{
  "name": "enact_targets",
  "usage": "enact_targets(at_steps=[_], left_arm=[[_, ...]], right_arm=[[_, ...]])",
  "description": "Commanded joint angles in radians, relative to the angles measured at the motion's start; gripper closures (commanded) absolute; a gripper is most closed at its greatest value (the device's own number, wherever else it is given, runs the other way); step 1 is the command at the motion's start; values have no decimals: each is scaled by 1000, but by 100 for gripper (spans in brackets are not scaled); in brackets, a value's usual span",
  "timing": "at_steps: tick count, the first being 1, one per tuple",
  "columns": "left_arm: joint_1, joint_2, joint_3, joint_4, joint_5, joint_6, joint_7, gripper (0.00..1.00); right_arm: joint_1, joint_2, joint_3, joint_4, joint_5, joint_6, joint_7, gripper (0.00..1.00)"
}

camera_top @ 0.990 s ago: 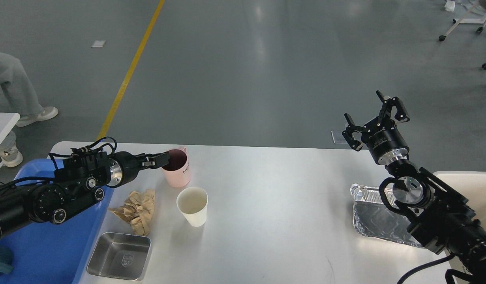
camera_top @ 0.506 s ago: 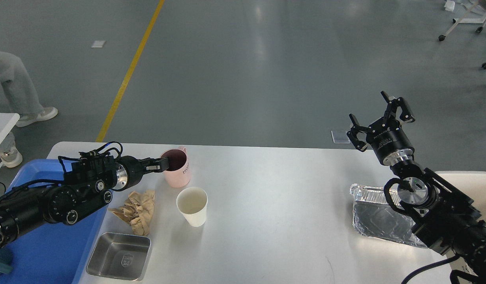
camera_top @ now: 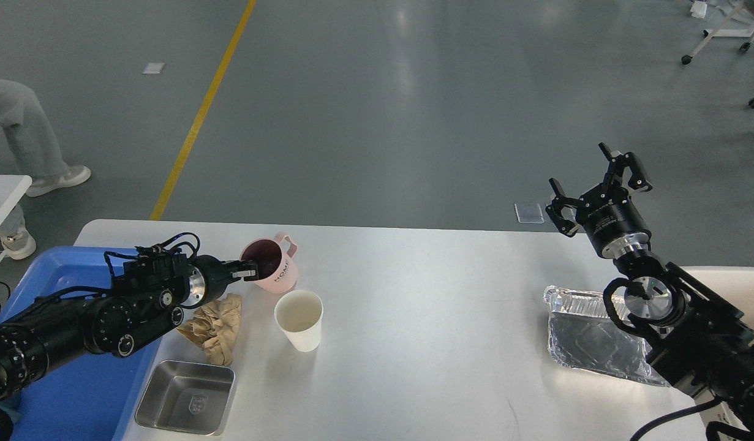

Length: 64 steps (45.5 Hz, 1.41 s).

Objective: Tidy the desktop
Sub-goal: 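Lift the pink mug with the left gripper over the blue bin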

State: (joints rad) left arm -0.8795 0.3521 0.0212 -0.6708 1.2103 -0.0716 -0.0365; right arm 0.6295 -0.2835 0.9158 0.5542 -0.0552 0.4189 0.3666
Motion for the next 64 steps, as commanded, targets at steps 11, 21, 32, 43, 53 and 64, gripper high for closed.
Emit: enact_targets(at_steps=[11, 21, 32, 43, 53, 64], left_arm=[[-7, 2, 0, 0, 0, -25, -11, 100], [-56, 65, -32, -16, -3, -114, -31, 100], [-73, 214, -158, -134, -17, -226, -63, 100], [-70, 438, -248, -251, -32, -362, -66, 100], [-90, 682, -345, -401, -74, -464, -86, 100], [-217, 880, -357, -440, -221, -668, -89, 100]], right_arm=[[-2, -3, 0, 6, 0, 0, 0, 0], [-1, -6, 0, 27, 0, -2, 0, 0], [-1, -5, 2, 43, 1, -3, 0, 0], [-2, -3, 0, 43, 0, -3, 0, 0], [-2, 6, 0, 43, 0, -3, 0, 0], [2, 15, 0, 43, 0, -3, 0, 0]])
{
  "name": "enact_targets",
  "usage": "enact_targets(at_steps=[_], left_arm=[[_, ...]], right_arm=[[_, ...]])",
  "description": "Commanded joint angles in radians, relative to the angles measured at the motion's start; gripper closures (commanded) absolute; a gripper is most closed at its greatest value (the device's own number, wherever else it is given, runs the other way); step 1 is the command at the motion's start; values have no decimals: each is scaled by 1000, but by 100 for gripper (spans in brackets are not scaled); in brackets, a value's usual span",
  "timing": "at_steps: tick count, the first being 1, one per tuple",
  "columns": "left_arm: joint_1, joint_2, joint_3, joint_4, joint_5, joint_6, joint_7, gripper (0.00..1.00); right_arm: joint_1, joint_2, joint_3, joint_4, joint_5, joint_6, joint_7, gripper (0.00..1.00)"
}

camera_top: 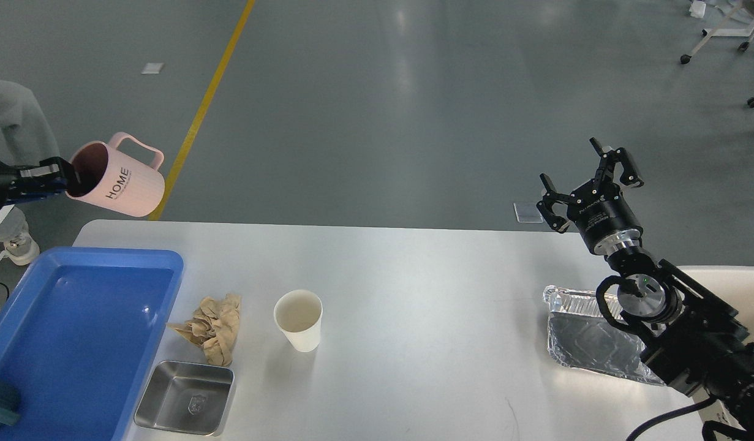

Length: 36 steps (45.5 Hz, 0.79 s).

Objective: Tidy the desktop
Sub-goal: 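Lift the pink mug with the left gripper over the blue bin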

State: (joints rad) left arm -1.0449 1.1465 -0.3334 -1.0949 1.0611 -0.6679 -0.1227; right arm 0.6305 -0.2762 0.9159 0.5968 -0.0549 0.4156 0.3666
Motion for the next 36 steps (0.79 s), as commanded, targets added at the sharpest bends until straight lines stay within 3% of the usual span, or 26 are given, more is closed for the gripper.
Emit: enact_targets(at_steps=[1, 8, 21, 31, 36], left_arm=[[-61, 100, -1, -22, -85, -81, -6, 100], [-109, 183, 4, -63, -135, -111, -8, 100], [-81, 323, 24, -94, -131, -133, 1, 100], [-47, 346, 129, -92, -131, -102, 1, 100], [-47, 345, 206, -91, -125, -47, 0, 100]], right_arm=[[1, 8, 0, 0, 0, 0, 0, 0], [1, 8, -2, 0, 0, 2, 0, 0], [-3, 8, -2, -2, 0, 2, -2, 0], [0, 8, -3, -2, 0, 2, 0, 0], [0, 8, -3, -2, -2, 2, 0, 0]])
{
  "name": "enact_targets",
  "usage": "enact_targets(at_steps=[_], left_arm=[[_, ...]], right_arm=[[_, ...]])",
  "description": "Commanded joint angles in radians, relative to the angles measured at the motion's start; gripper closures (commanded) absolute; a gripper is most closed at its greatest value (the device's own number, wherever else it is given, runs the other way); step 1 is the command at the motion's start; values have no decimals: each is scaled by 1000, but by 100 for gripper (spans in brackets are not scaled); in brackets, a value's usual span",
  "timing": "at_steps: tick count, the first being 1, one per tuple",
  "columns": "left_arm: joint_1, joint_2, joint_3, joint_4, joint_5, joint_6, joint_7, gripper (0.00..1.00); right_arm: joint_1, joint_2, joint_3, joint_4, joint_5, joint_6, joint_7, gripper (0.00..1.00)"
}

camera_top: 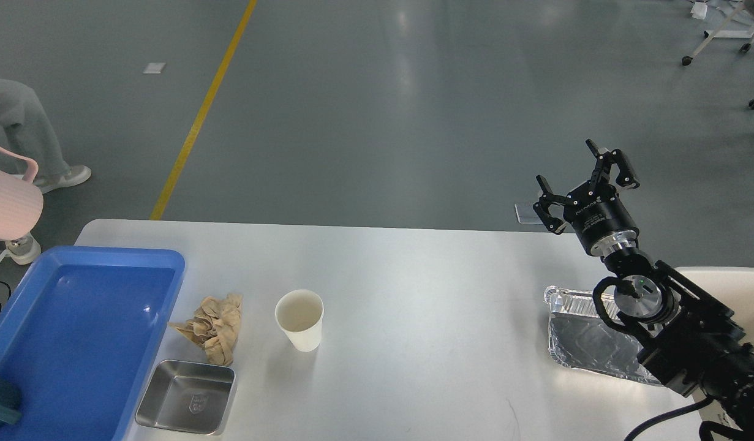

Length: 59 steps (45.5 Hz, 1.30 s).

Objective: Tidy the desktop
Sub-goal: 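Lift the pink mug with the left gripper over the blue bin, then lower the pink mug into the blue bin and release it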

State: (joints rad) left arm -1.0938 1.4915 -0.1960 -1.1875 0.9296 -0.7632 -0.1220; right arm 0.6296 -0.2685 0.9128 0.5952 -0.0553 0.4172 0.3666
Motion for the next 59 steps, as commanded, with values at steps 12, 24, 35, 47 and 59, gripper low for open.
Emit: enact_targets(at_steps=[12, 24, 35, 47, 59], left_arm=[[22, -51, 250, 0, 32, 191, -4, 100], [123, -146, 319, 0, 104, 317, -4, 100], [262, -250, 320, -3, 245, 409, -4, 100], [313, -261, 323, -34, 365, 427, -4, 100], [322, -250, 333, -34, 385, 427, -4, 100]], right_arm=[[2, -1, 0, 0, -18, 0, 0, 0], [-1, 0, 0, 0, -18, 0, 0, 0], [-4, 0, 0, 0, -20, 2, 0, 0], [-4, 0, 0, 0, -40, 0, 0, 0], [-4, 2, 0, 0, -41, 0, 0, 0]])
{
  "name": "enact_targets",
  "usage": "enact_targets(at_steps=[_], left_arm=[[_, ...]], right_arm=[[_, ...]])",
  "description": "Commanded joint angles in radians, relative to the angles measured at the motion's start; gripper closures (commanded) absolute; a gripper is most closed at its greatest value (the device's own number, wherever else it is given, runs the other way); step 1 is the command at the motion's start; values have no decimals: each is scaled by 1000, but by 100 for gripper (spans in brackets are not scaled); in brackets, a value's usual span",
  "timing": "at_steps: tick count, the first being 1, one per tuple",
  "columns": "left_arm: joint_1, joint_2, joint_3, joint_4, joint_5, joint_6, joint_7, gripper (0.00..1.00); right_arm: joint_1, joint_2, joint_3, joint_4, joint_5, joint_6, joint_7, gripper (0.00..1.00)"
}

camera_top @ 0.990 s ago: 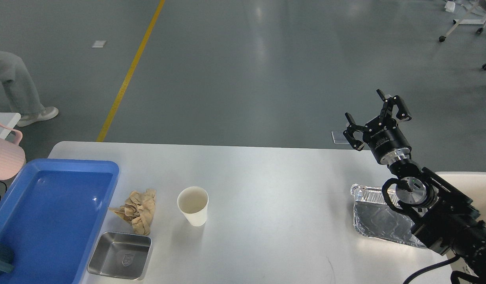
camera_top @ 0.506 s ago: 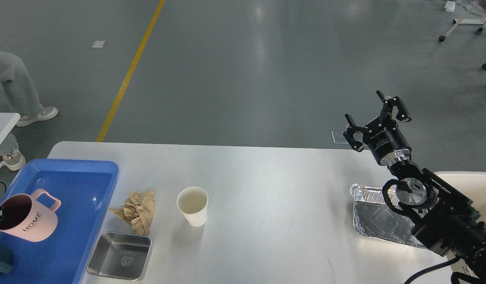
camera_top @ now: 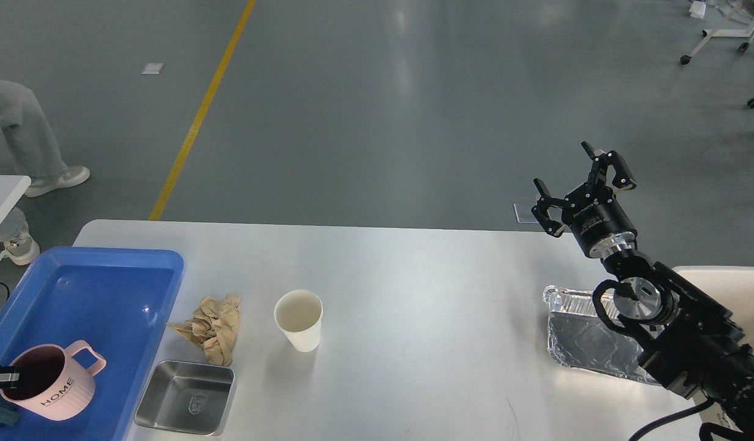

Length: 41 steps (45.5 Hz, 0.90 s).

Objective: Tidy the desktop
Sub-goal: 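Lower the pink mug into the blue bin and release it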

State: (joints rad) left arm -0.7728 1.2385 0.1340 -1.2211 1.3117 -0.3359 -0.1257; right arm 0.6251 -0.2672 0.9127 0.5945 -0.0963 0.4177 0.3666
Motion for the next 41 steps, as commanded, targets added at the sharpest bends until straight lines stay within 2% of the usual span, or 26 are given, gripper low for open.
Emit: enact_targets(at_steps=[1, 9, 20, 30, 41], left_arm=[[1, 2, 3, 0, 3, 0, 0, 100], [13, -2, 3, 0, 3, 3, 0, 99], [29, -7, -2, 0, 1, 3, 6, 91], [30, 2, -7, 0, -11, 15, 1, 62], [27, 6, -17, -1, -80, 26, -6, 43]], right_arm=[[1, 0, 0, 1, 0, 0, 0, 0], [1, -1, 0, 1, 0, 0, 0, 0], [1, 0, 0, 1, 0, 0, 0, 0], [1, 0, 0, 2, 0, 0, 0, 0], [1, 2, 0, 2, -2, 0, 0, 0]])
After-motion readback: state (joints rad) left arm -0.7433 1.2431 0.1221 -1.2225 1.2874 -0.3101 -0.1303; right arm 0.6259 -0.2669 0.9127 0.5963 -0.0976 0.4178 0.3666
